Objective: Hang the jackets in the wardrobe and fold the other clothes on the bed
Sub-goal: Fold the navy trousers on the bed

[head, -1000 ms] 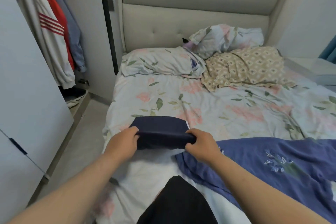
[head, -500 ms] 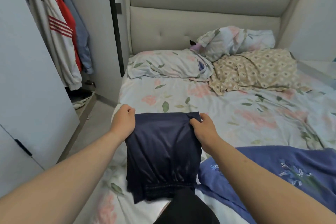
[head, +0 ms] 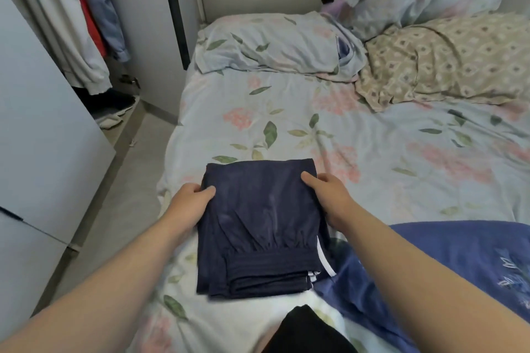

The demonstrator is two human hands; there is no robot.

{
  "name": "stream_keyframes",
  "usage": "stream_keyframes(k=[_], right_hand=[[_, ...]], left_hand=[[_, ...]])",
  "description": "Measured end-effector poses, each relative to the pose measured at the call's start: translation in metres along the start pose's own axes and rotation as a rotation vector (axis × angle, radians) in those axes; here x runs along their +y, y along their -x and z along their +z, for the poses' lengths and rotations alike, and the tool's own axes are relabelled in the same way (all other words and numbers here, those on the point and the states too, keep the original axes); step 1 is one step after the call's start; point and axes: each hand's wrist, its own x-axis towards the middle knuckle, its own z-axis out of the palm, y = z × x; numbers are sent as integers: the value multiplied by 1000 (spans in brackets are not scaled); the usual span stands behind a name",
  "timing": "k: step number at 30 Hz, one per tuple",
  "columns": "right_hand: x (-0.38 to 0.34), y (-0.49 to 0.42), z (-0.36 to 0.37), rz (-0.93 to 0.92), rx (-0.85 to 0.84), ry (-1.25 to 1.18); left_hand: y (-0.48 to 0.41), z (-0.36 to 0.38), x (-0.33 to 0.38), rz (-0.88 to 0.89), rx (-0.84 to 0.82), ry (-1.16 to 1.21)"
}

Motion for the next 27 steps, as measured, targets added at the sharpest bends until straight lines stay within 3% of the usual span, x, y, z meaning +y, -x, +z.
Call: stream_keyframes(k=[3,6,11,17,21,24,27], right_hand=[[26,18,-8,24,-81,-126],[49,48,-10,-33,-37,-57],[62,84,-8,57,-90,-73],[62,105,-4,181,-177,76],[62,111,-5,244,-218,-24],[52,103,-4,310,-241,-187],[40,90,-2,310,-218,-235]], left_hand=[[42,0,-22,5,-34,99],[72,9,-41,8,-17,227],[95,26,-54,-189,-133,370],[98,23,-53,-257,-223,293],[95,22,-51,-266,-273,228],[81,19,-43,-308,-215,346],[62,20,-33,-214,-93,443]])
